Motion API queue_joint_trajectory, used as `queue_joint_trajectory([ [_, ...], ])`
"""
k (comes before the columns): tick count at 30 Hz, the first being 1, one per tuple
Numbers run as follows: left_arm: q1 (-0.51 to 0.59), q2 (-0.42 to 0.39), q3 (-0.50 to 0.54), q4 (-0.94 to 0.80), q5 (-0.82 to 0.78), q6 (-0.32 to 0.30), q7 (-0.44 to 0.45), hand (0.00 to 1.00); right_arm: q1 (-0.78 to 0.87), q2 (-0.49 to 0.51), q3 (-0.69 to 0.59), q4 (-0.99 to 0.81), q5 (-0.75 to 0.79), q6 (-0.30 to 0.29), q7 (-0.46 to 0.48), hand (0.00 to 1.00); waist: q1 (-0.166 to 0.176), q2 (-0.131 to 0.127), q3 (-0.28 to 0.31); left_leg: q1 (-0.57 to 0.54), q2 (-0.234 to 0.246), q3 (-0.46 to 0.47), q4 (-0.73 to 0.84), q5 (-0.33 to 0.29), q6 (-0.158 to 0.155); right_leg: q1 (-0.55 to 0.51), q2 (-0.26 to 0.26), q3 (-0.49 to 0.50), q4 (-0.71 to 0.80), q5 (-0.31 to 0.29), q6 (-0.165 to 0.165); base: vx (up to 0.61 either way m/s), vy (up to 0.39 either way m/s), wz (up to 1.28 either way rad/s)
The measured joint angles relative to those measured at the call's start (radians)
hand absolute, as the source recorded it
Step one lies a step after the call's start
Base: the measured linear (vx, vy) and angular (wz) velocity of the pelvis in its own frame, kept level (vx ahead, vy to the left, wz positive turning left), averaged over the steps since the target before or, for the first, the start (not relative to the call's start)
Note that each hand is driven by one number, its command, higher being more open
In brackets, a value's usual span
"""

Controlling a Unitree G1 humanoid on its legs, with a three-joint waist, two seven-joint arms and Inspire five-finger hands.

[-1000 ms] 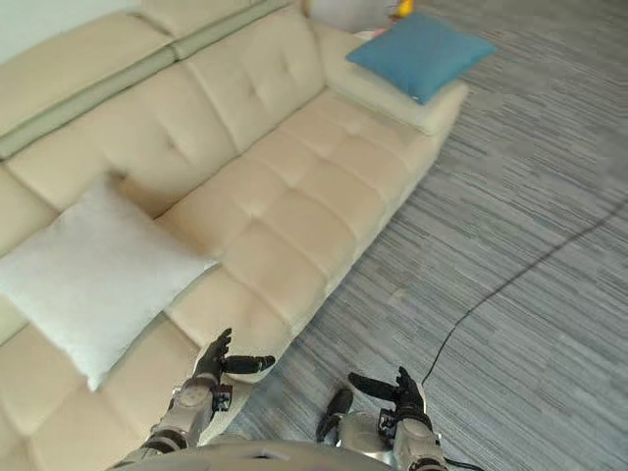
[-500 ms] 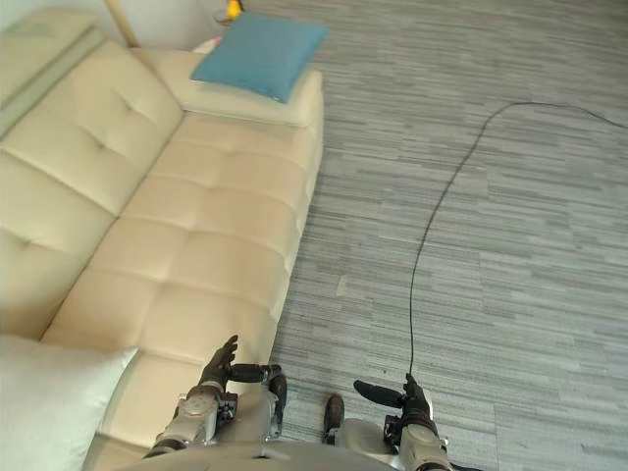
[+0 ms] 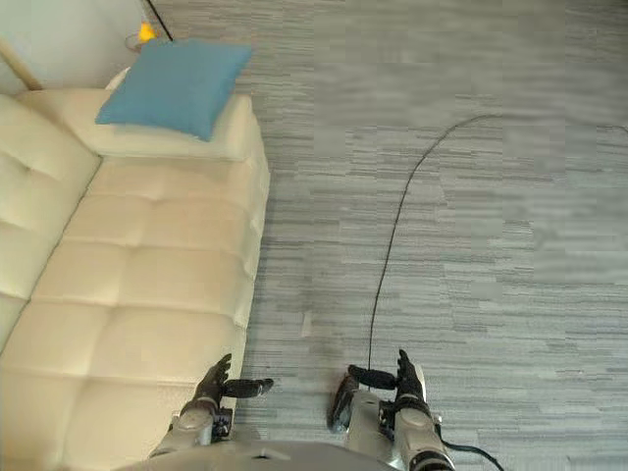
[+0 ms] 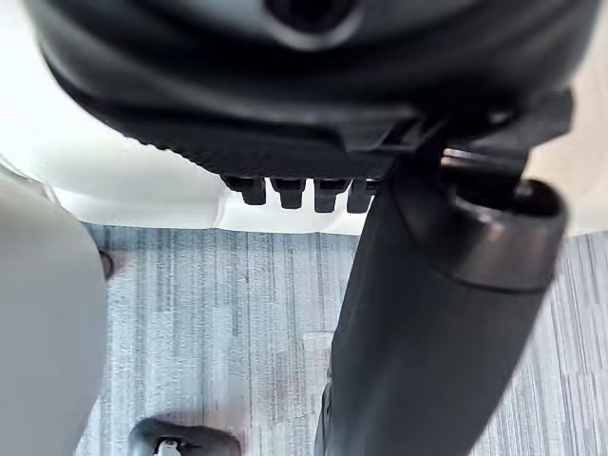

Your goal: Pick up cushions and gather them together orderly.

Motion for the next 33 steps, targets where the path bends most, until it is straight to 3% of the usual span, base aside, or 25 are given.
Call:
queue_joint_trajectory([
  [1, 0.003, 0.0, -0.002, 0.001, 0.0, 0.0, 0.0, 1.0, -0.003, 0.0, 0.018, -0.007, 0.0, -0.001, -0.001, 1.0, -0.006, 0.0, 0.0, 0.009, 0.021, -0.004, -0.001, -0.004, -0.011, -0.022, -0.001, 0.005, -0.097, 0.036, 0.016, 0.33, -0.201, 0.14],
  [2, 0.006, 0.005, -0.005, 0.001, 0.0, 0.0, -0.004, 1.0, 0.002, 0.01, 0.036, -0.018, 0.0, -0.001, -0.005, 1.0, -0.009, -0.009, -0.002, 0.022, 0.028, -0.002, 0.001, -0.019, -0.041, -0.027, 0.001, 0.014, -0.243, 0.13, 0.01, 0.44, -0.27, -0.12],
  [3, 0.005, -0.004, -0.001, 0.016, -0.003, 0.004, 0.005, 1.0, -0.001, -0.005, 0.048, -0.036, -0.02, -0.004, -0.019, 1.0, 0.001, 0.017, 0.001, 0.038, 0.071, -0.002, 0.024, -0.042, -0.08, -0.006, 0.042, 0.012, -0.271, 0.25, -0.064, 0.35, -0.23, -0.26],
  [7, -0.008, -0.034, -0.006, 0.017, -0.008, -0.001, 0.011, 1.0, -0.012, -0.009, 0.079, -0.046, -0.071, -0.004, -0.042, 1.0, 0.0, 0.052, -0.001, -0.005, 0.08, -0.036, 0.108, -0.002, -0.077, 0.037, 0.095, 0.024, -0.302, 0.192, -0.077, 0.31, -0.291, -0.24],
  [8, -0.01, -0.044, 0.001, 0.006, -0.018, -0.004, 0.016, 1.0, -0.01, -0.014, 0.084, -0.042, -0.085, 0.0, -0.043, 1.0, -0.002, 0.064, -0.001, -0.071, 0.095, -0.077, 0.264, 0.0, -0.078, 0.083, 0.115, 0.01, -0.349, 0.173, -0.069, 0.18, -0.179, 0.27],
  [10, -0.01, -0.053, 0.003, -0.022, -0.043, -0.005, 0.019, 1.0, -0.005, -0.031, 0.087, -0.037, -0.097, 0.003, -0.044, 1.0, -0.001, 0.089, 0.015, -0.219, 0.142, -0.114, 0.587, 0.062, -0.079, 0.182, 0.163, -0.021, -0.451, 0.179, -0.07, 0.2, -0.212, 0.35],
  [12, -0.007, -0.046, 0.008, -0.036, -0.045, -0.005, 0.02, 1.0, -0.003, -0.039, 0.085, -0.015, -0.097, 0.008, -0.047, 1.0, 0.02, 0.099, 0.023, -0.354, 0.179, -0.071, 0.811, 0.019, -0.06, 0.259, 0.197, -0.031, -0.516, 0.172, -0.088, 0.25, -0.166, 0.18],
  [13, -0.008, -0.038, 0.01, -0.042, -0.045, -0.005, 0.022, 1.0, -0.008, -0.039, 0.084, 0.0, -0.096, 0.009, -0.047, 1.0, 0.029, 0.091, 0.027, -0.409, 0.162, -0.045, 0.831, -0.006, -0.054, 0.287, 0.196, -0.03, -0.539, 0.169, -0.092, 0.28, -0.099, 0.02],
  [15, -0.008, -0.04, 0.031, -0.072, -0.046, -0.005, 0.027, 1.0, -0.01, -0.035, 0.076, 0.004, -0.094, 0.016, -0.047, 1.0, 0.045, 0.084, 0.038, -0.484, 0.104, 0.003, 0.711, -0.036, -0.05, 0.318, 0.193, -0.023, -0.57, 0.167, -0.089, 0.33, -0.049, -0.08],
  [16, -0.007, -0.046, 0.045, -0.076, -0.046, -0.006, 0.027, 1.0, -0.014, -0.036, 0.061, 0.009, -0.094, 0.016, -0.045, 1.0, 0.05, 0.079, 0.042, -0.496, 0.061, 0.017, 0.561, -0.038, -0.053, 0.323, 0.183, -0.02, -0.572, 0.166, -0.08, 0.32, 0.02, -0.16],
  [17, -0.011, -0.046, 0.05, -0.076, -0.044, -0.005, 0.026, 1.0, -0.023, -0.036, 0.051, 0.023, -0.094, 0.016, -0.044, 1.0, 0.054, 0.074, 0.045, -0.493, 0.016, 0.026, 0.377, -0.016, -0.049, 0.328, 0.172, -0.013, -0.572, 0.152, -0.07, 0.27, 0.049, -0.12],
  [18, -0.011, -0.046, 0.051, -0.076, -0.043, -0.005, 0.025, 1.0, -0.025, -0.036, 0.049, 0.027, -0.094, 0.016, -0.043, 1.0, 0.054, 0.072, 0.045, -0.491, 0.005, 0.027, 0.332, -0.004, -0.048, 0.329, 0.17, -0.011, -0.572, 0.149, -0.067, 0.29, 0.082, -0.2],
  [19, -0.008, -0.05, 0.051, -0.076, -0.038, -0.005, 0.016, 1.0, -0.039, -0.041, 0.017, 0.051, -0.078, 0.016, -0.033, 1.0, 0.063, 0.075, 0.046, -0.473, -0.037, 0.026, 0.074, 0.101, -0.047, 0.341, 0.167, 0.004, -0.577, 0.131, -0.049, 0.3, 0.089, -0.3],
  [20, -0.008, -0.054, 0.052, -0.075, -0.036, -0.007, 0.009, 1.0, -0.037, -0.045, 0.003, 0.06, -0.053, 0.014, -0.027, 1.0, 0.079, 0.075, 0.046, -0.448, -0.051, 0.026, -0.021, 0.206, -0.045, 0.361, 0.17, 0.023, -0.585, 0.12, -0.035, 0.42, 0.11, -0.48],
  [21, -0.007, -0.058, 0.052, -0.074, -0.028, -0.011, 0.008, 1.0, -0.028, -0.045, -0.009, 0.061, -0.035, 0.012, -0.021, 1.0, 0.093, 0.073, 0.039, -0.414, -0.055, 0.031, -0.057, 0.298, -0.009, 0.386, 0.172, 0.045, -0.602, 0.108, -0.015, 0.44, 0.082, -0.37],
  [22, -0.013, -0.046, 0.053, -0.073, -0.009, -0.011, 0.0, 1.0, -0.029, -0.036, -0.015, 0.061, -0.021, 0.009, -0.017, 1.0, 0.092, 0.049, 0.038, -0.407, -0.072, 0.035, -0.051, 0.313, 0.034, 0.407, 0.158, 0.053, -0.616, 0.098, 0.002, 0.53, 0.06, -0.22],
  [23, -0.023, -0.023, 0.056, -0.074, 0.006, -0.009, -0.015, 1.0, -0.026, -0.015, -0.015, 0.056, -0.016, 0.004, -0.013, 1.0, 0.087, -0.002, 0.036, -0.409, -0.096, 0.047, 0.007, 0.258, 0.051, 0.427, 0.127, 0.071, -0.626, 0.1, 0.015, 0.51, 0.024, -0.04],
  [25, -0.027, -0.018, 0.065, -0.065, 0.006, -0.006, -0.023, 1.0, -0.021, -0.007, -0.014, 0.056, -0.017, 0.002, -0.013, 1.0, 0.088, -0.02, 0.029, -0.408, -0.1, 0.058, 0.061, 0.208, 0.057, 0.437, 0.11, 0.095, -0.596, 0.094, 0.031, 0.34, 0.021, -0.16],
  [26, -0.028, -0.021, 0.08, -0.054, 0.005, -0.005, -0.024, 1.0, -0.019, -0.004, -0.012, 0.056, -0.018, 0.001, -0.009, 1.0, 0.089, -0.018, 0.025, -0.384, -0.091, 0.078, 0.11, 0.144, 0.055, 0.406, 0.092, 0.136, -0.453, 0.066, 0.076, 0.33, 0.094, -0.43],
  [27, -0.027, -0.023, 0.081, -0.03, 0.005, -0.003, -0.023, 1.0, -0.017, 0.002, -0.012, 0.055, -0.02, -0.004, -0.003, 1.0, 0.075, -0.012, 0.023, -0.327, -0.085, 0.081, 0.121, 0.09, 0.058, 0.306, 0.053, 0.17, -0.147, 0.065, 0.11, 0.49, 0.158, -0.38],
  [28, -0.026, -0.019, 0.079, -0.024, 0.005, -0.003, -0.025, 1.0, -0.013, 0.006, -0.013, 0.054, -0.022, -0.006, 0.001, 1.0, 0.067, -0.013, 0.025, -0.298, -0.088, 0.08, 0.112, 0.075, 0.061, 0.26, 0.027, 0.177, -0.019, 0.088, 0.148, 0.48, 0.156, -0.16],
  [29, -0.024, -0.003, 0.062, -0.004, 0.004, -0.002, -0.025, 1.0, -0.006, 0.008, -0.013, 0.045, -0.035, 0.002, 0.011, 1.0, 0.049, -0.023, 0.027, -0.218, -0.101, 0.076, 0.099, 0.036, 0.063, 0.164, -0.036, 0.183, 0.253, 0.09, 0.147, 0.5, 0.116, 0.14],
  [30, -0.013, 0.004, 0.042, 0.004, 0.001, -0.001, -0.02, 1.0, 0.003, 0.004, -0.015, 0.031, -0.039, 0.0, 0.01, 1.0, 0.033, -0.019, 0.027, -0.145, -0.103, 0.06, 0.075, 0.014, 0.061, 0.118, -0.07, 0.148, 0.324, 0.063, 0.097, 0.43, 0.058, 0.21],
  [32, -0.006, 0.002, 0.041, 0.003, -0.001, -0.002, -0.02, 1.0, 0.004, 0.003, -0.011, 0.016, -0.04, -0.011, 0.007, 1.0, 0.023, -0.019, 0.026, -0.071, -0.097, 0.044, 0.022, 0.009, 0.055, 0.071, -0.08, 0.099, 0.263, 0.035, 0.05, 0.43, -0.005, 0.4],
  [33, -0.007, -0.003, 0.041, 0.003, -0.002, -0.002, -0.02, 1.0, -0.007, 0.003, -0.013, 0.014, -0.041, -0.014, 0.01, 1.0, 0.014, -0.014, 0.025, -0.035, -0.082, 0.017, -0.01, 0.009, 0.053, 0.016, -0.064, 0.074, 0.135, 0.028, 0.042, 0.54, -0.108, 0.68],
])
